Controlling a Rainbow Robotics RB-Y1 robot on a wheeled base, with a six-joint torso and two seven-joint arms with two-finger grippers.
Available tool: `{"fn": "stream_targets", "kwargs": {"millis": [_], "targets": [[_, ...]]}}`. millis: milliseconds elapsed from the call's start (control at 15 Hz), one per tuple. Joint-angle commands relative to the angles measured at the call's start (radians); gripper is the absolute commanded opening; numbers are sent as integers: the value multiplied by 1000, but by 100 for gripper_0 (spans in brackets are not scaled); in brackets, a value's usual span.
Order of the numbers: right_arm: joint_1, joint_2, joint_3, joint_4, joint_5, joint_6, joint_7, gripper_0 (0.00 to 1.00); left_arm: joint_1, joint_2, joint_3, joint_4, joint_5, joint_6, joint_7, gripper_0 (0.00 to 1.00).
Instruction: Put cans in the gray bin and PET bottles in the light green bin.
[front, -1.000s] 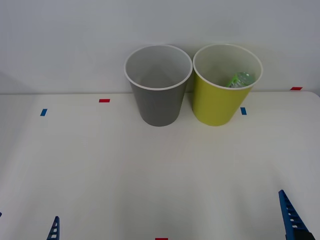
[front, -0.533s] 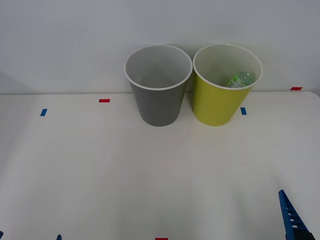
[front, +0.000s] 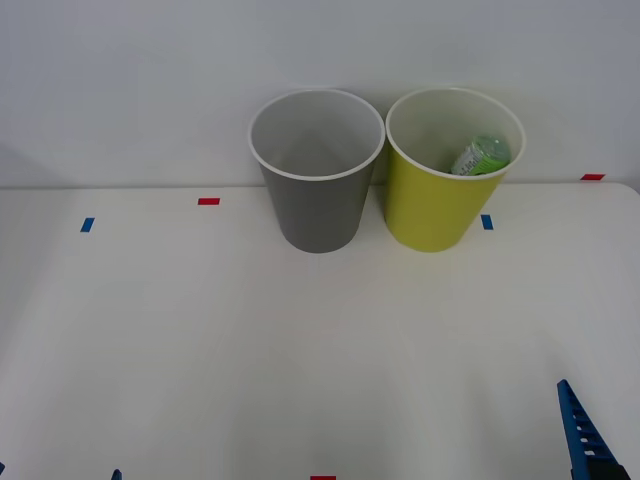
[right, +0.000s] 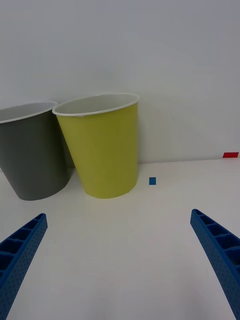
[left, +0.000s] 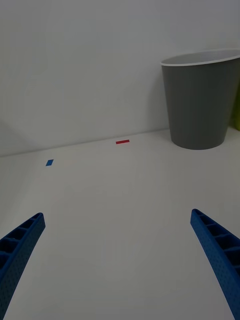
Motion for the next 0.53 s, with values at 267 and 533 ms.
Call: {"fn": "stream_targets", "kwargs": {"millis": [267,533], "targets": [[0,0,0,0,0,0,0,100,0,0,0,0,0,0,0,100],[0,0,0,0,0,0,0,100,0,0,0,0,0,0,0,100]]}}
